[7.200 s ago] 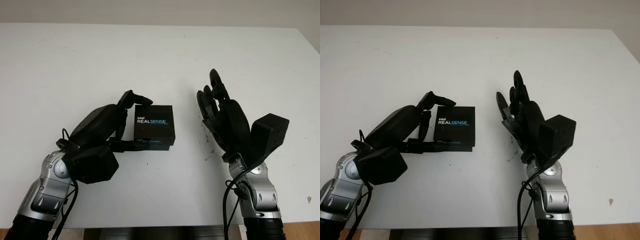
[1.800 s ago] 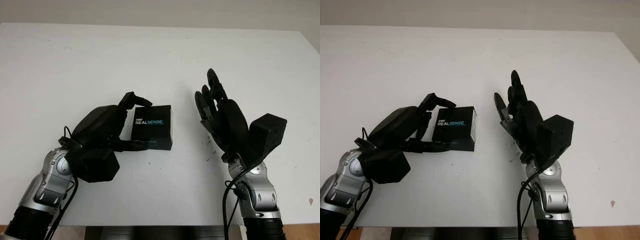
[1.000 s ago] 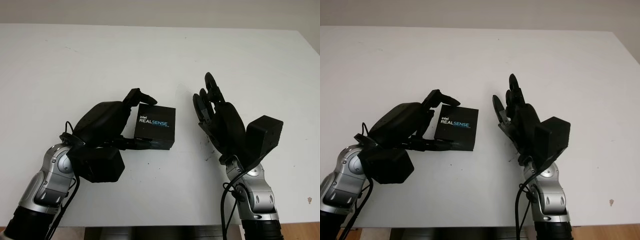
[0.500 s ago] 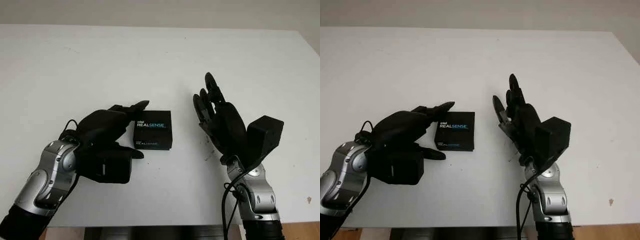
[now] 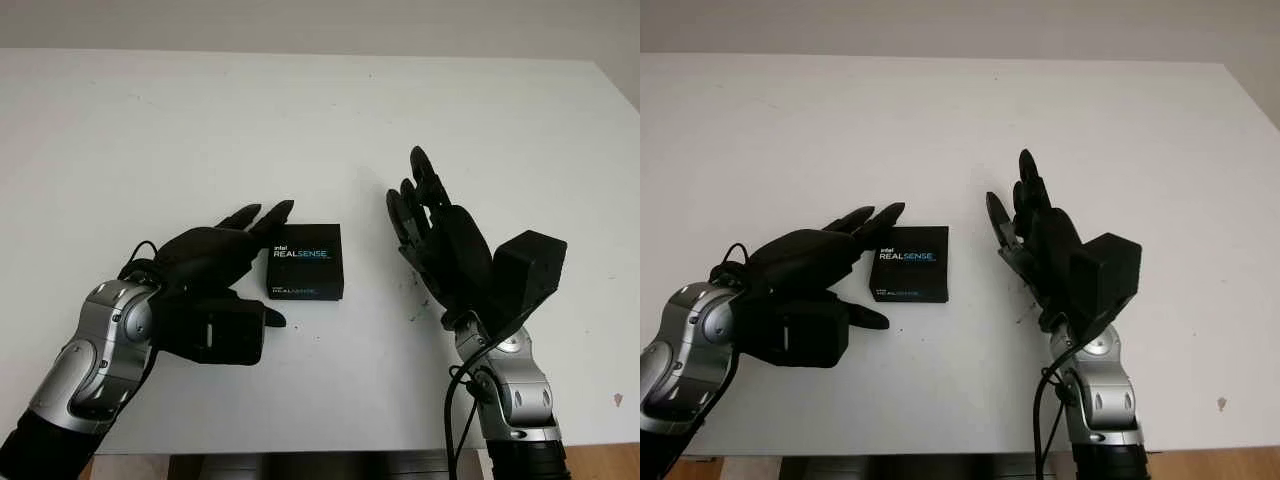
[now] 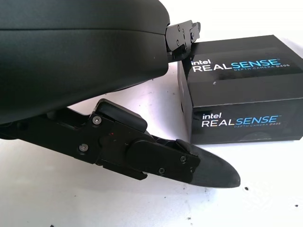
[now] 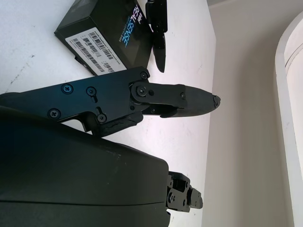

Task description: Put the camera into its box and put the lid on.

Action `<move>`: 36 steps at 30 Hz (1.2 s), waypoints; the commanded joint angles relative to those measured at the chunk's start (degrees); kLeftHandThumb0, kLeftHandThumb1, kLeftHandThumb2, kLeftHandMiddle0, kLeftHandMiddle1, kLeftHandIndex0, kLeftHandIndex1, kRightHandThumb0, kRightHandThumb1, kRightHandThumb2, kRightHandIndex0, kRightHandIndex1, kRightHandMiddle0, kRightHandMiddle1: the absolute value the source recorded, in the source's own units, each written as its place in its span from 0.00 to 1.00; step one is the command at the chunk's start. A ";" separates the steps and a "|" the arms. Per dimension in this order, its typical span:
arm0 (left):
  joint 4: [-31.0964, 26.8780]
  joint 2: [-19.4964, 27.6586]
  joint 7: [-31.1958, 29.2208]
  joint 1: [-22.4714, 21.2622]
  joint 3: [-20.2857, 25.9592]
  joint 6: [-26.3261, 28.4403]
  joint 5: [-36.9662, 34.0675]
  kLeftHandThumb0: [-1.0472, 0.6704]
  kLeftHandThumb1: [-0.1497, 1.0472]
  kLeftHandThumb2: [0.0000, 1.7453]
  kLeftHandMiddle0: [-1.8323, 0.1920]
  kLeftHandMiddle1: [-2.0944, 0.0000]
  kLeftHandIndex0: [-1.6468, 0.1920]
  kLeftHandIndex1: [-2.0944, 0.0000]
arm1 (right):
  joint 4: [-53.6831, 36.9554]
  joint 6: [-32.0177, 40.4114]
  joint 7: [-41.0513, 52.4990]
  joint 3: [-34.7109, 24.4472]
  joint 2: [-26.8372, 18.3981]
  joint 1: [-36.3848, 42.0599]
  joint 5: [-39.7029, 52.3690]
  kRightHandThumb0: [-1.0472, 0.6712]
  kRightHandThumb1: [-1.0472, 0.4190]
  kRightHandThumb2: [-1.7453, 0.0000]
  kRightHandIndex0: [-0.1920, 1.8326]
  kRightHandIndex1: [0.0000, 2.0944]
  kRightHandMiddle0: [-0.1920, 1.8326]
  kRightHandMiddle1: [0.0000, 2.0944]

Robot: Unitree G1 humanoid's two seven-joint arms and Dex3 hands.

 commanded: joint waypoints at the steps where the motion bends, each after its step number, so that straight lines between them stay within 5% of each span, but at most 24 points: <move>1: -0.19 1.05 -0.25 -0.03 -0.84 -0.69 0.49 0.08 1.00 0.24 1.00 1.00 1.00 1.00 | -0.99 -0.27 0.12 -0.26 -0.24 0.07 0.25 0.28 0.00 0.76 0.03 0.03 0.04 0.03; 5: -0.45 1.26 -0.02 0.11 -0.39 -1.15 -0.13 0.06 1.00 0.34 1.00 1.00 1.00 1.00 | -0.89 -0.09 0.44 -0.19 -0.33 -0.10 0.37 0.28 0.00 0.76 0.02 0.02 0.04 0.02; 11: -1.58 -0.46 5.00 2.14 4.95 -2.32 -7.62 0.08 1.00 0.36 1.00 1.00 1.00 1.00 | -0.57 -0.26 0.12 -0.35 -0.31 -0.30 0.04 0.28 0.00 0.76 0.03 0.03 0.05 0.03; 20: -2.23 -5.95 5.31 4.54 20.58 4.22 -35.80 0.09 1.00 0.38 1.00 1.00 1.00 1.00 | 0.61 -1.10 0.84 -0.92 -1.10 -1.25 -0.03 0.28 0.00 0.76 0.03 0.02 0.04 0.03; 30: -2.01 -12.75 12.56 6.52 28.74 7.98 -52.92 0.09 1.00 0.39 1.00 1.00 1.00 1.00 | 1.40 -0.95 1.24 -1.71 -1.11 -2.39 0.52 0.28 0.00 0.76 0.02 0.02 0.04 0.02; 36: -0.93 -20.20 19.75 8.97 31.53 3.77 -58.76 0.12 1.00 0.39 1.00 1.00 1.00 1.00 | 2.68 -1.30 1.06 -1.93 -1.19 -3.23 0.16 0.28 0.00 0.75 0.01 0.02 0.03 0.02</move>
